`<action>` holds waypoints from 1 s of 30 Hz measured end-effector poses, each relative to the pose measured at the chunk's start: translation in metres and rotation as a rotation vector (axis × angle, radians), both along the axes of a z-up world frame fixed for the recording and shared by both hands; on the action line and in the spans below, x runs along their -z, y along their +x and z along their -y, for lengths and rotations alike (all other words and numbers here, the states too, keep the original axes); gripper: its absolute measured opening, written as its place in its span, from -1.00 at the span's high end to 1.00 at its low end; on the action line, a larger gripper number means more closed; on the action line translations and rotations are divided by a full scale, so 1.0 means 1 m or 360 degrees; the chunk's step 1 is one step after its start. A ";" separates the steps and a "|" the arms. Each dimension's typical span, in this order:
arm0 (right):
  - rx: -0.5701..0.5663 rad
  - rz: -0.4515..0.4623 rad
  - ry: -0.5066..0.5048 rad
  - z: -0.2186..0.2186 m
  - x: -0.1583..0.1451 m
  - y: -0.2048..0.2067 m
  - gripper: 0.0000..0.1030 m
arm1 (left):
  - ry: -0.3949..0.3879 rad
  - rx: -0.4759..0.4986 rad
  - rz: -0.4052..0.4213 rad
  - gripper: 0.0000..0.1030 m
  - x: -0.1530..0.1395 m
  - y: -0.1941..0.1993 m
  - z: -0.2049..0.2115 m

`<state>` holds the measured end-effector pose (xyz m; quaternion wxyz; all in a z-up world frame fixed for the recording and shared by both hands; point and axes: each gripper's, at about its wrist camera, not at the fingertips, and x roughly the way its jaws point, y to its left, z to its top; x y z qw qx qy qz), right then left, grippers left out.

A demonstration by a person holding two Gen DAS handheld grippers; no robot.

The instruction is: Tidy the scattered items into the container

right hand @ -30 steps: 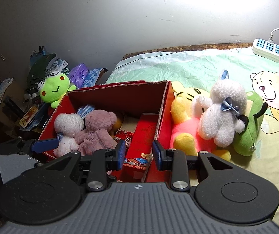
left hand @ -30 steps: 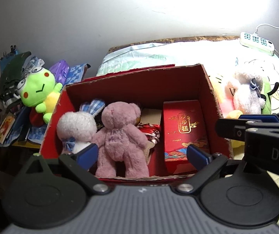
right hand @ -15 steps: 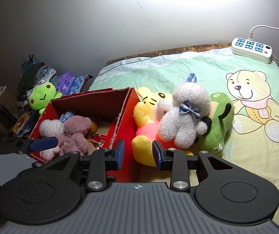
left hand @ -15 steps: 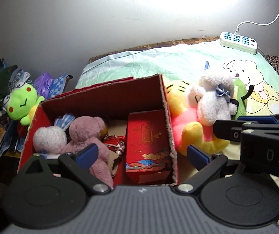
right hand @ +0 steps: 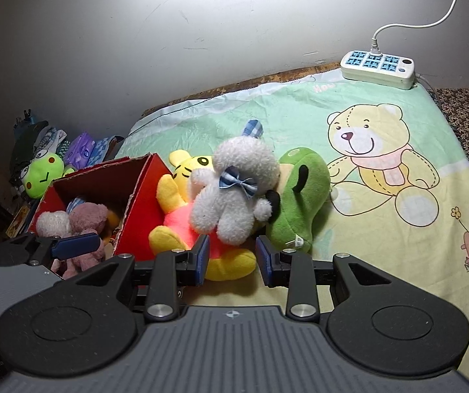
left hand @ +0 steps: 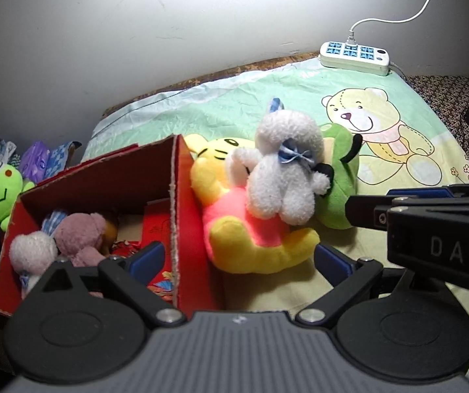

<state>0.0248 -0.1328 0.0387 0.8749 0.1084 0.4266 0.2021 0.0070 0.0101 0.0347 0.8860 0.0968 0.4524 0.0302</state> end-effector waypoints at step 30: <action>0.0123 -0.0282 0.0074 0.050 0.062 0.036 0.30 | -0.0143 0.0220 -0.0144 -0.90 0.059 0.018 0.039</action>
